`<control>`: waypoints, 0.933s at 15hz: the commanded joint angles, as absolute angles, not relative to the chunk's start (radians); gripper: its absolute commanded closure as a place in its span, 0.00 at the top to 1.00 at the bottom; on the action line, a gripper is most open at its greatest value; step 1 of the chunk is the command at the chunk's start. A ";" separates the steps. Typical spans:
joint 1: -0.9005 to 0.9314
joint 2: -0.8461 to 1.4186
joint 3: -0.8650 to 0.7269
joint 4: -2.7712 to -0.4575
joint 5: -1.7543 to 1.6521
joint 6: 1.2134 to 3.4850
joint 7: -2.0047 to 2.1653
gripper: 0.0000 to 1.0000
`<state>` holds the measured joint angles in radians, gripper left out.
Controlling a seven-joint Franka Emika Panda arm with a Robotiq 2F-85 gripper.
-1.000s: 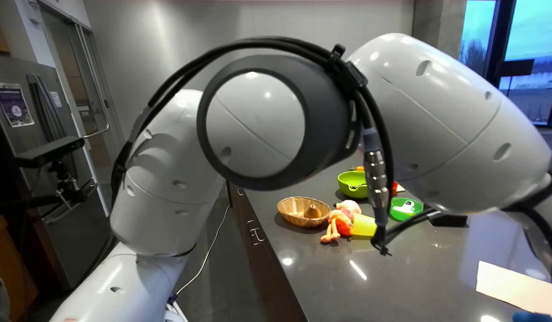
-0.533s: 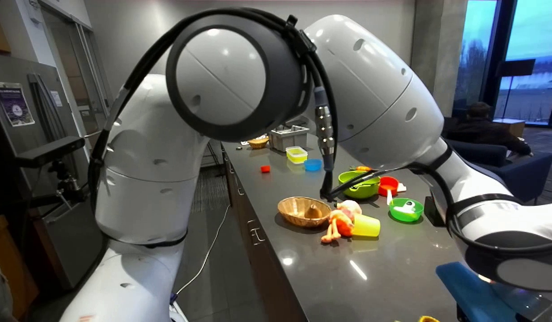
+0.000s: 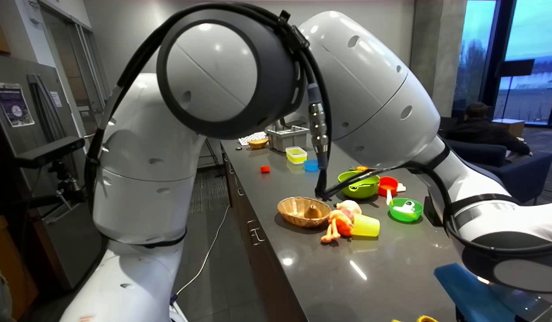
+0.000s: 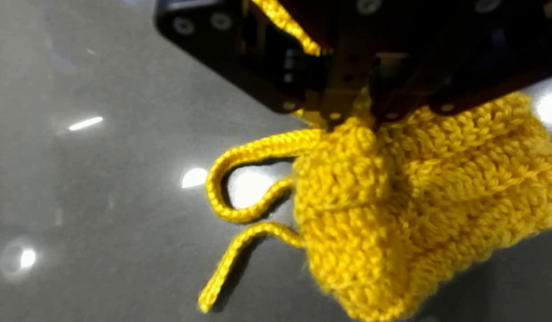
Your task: Use the yellow cloth to clean the table
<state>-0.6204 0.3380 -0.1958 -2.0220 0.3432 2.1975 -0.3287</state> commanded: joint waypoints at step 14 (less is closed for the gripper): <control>-0.522 0.091 -0.272 -2.174 0.231 2.232 -0.401 1.00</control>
